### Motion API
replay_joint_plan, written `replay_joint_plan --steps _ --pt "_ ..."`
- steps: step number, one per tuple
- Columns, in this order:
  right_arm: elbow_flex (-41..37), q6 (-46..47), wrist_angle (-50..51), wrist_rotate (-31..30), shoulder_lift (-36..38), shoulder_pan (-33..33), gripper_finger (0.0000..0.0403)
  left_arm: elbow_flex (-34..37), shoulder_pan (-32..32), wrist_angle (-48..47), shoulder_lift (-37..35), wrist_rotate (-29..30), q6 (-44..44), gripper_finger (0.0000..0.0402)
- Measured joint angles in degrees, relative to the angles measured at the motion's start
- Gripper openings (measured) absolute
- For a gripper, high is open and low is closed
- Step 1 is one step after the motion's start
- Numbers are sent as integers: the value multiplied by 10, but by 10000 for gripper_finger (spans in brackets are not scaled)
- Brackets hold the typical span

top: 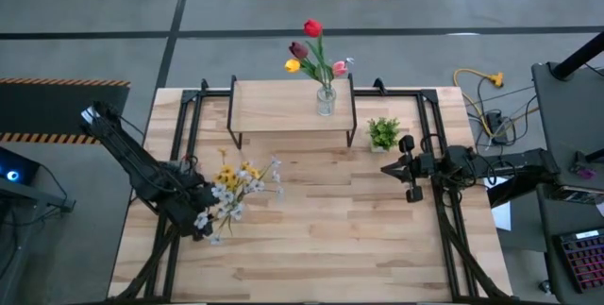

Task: Pick and place flowers into a vace then onto a shelf
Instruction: Put the transparent vase with flowers on the shelf

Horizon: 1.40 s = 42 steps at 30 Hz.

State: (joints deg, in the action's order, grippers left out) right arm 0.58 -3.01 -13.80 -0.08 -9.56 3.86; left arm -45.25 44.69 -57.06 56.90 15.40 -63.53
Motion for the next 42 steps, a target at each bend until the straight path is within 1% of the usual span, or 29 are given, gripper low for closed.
replay_joint_plan --steps 4,7,9,12,16,19,22,26,32,40,42 --pt "0 0 0 0 0 0 11 17 0 7 0 9 0 204" --pt "0 0 0 0 0 0 11 25 0 10 0 62 0 204" --pt "0 0 0 0 0 0 11 29 0 10 -1 85 7 208" --pt "0 0 0 0 0 0 11 29 0 11 0 108 10 228" --pt "0 -1 0 0 0 0 11 29 0 25 0 131 15 269" --pt "0 -2 0 0 0 0 11 38 0 64 1 144 36 294" --pt "0 -2 0 0 0 0 11 58 0 110 2 150 71 305" --pt "0 -2 0 0 0 0 11 85 0 138 1 154 85 303" --pt "0 -2 1 0 0 0 11 121 0 184 1 209 103 287" --pt "0 -2 3 0 0 0 11 132 0 217 0 219 113 255" --pt "0 -4 3 0 0 0 11 132 0 235 0 227 131 248"
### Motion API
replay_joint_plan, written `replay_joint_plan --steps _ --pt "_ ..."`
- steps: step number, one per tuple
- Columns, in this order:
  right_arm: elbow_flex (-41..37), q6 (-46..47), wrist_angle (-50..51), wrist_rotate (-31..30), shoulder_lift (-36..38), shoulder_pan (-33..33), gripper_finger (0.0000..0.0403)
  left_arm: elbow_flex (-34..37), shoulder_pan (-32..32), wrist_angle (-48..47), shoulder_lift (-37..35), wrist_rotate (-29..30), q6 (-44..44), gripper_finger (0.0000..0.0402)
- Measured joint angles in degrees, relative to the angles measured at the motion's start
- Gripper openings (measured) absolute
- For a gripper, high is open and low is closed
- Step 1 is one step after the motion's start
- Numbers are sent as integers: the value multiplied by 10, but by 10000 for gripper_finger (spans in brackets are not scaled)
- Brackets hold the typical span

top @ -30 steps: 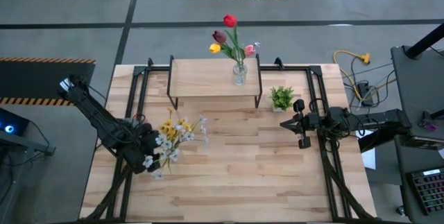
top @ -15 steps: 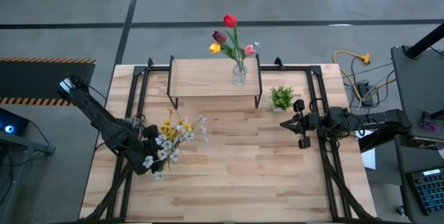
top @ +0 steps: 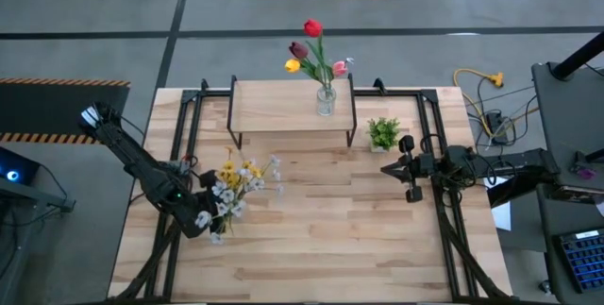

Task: Pick and place flowers into a vace then onto a shelf
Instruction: Put the transparent vase with flowers on the shelf

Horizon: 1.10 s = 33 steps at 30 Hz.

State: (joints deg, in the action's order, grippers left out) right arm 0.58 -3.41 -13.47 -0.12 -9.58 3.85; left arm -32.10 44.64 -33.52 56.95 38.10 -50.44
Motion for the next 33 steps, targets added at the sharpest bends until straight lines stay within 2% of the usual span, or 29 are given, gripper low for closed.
replay_joint_plan --steps 8,13,17,23,29,33 --pt "0 0 0 0 0 0 11 0 0 21 0 15 49 223" --pt "0 -1 0 0 0 0 11 0 0 21 0 16 49 173" --pt "0 -1 0 0 0 0 11 -1 0 21 0 19 49 170" --pt "0 -1 0 0 0 0 11 -47 -9 19 -11 83 50 170" --pt "0 -1 -1 0 0 0 11 -144 -27 16 -23 179 129 170" --pt "0 -1 -3 0 0 0 11 -210 -64 -3 -23 235 172 170"
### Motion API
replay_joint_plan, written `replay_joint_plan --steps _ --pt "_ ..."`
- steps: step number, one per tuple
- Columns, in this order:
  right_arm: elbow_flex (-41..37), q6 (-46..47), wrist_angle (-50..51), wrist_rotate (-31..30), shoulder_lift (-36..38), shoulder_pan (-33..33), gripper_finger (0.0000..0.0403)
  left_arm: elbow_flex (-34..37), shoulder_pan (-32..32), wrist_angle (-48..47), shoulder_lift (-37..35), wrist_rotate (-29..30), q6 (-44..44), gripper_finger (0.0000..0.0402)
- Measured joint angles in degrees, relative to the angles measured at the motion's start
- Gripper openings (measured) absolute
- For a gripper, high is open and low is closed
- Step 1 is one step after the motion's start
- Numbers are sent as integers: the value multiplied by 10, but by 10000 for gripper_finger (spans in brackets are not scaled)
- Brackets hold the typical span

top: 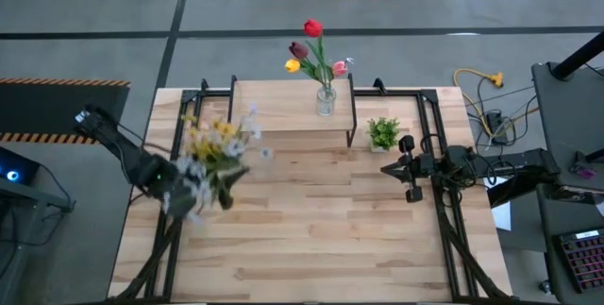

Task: Pick and place flowers into a vace then onto a shelf
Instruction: Put the transparent vase with flowers on the shelf

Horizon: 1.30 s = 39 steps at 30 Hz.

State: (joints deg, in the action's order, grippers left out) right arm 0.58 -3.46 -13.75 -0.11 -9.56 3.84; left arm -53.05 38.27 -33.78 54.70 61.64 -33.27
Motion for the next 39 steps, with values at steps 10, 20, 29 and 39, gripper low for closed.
replay_joint_plan --steps 10,20,29,39 --pt "0 0 -2 0 0 0 11 -111 -226 -62 3 -16 25 170" --pt "0 3 -2 0 1 0 11 -128 -439 -43 42 -152 70 170" --pt "0 3 -2 0 1 0 11 -128 -520 16 104 -271 104 170" --pt "0 3 -8 0 1 0 11 -140 -589 27 145 -291 118 170"
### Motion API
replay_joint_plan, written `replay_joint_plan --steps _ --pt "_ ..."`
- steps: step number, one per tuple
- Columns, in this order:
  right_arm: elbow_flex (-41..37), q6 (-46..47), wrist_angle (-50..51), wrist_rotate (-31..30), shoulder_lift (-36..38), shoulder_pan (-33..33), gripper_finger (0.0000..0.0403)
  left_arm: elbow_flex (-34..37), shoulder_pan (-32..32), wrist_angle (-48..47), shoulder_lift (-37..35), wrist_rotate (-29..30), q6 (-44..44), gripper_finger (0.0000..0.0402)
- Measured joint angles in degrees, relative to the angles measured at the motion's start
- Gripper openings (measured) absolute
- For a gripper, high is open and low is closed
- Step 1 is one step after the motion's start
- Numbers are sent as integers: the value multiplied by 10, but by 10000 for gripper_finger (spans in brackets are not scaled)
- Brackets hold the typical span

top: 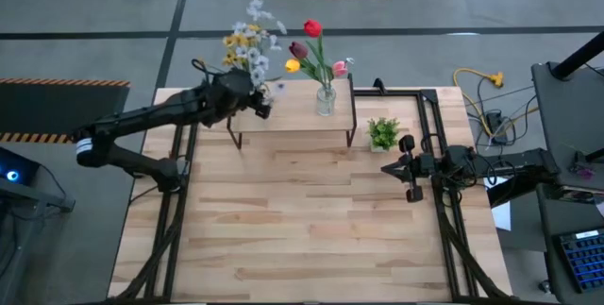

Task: Pick and place flowers into a vace then onto a shelf
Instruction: Put the transparent vase with flowers on the shelf

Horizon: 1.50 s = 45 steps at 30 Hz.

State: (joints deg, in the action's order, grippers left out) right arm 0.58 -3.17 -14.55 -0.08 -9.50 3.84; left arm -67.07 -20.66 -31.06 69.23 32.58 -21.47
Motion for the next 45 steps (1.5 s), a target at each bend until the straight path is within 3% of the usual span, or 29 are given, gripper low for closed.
replay_joint_plan --steps 22,33,45 --pt "0 -4 -8 0 0 0 11 -3 -39 7 36 -23 0 170" --pt "0 -3 -8 0 0 0 11 -4 -39 -6 37 -29 0 278" --pt "0 -3 -7 0 0 0 11 -4 -39 -8 22 -37 23 288"
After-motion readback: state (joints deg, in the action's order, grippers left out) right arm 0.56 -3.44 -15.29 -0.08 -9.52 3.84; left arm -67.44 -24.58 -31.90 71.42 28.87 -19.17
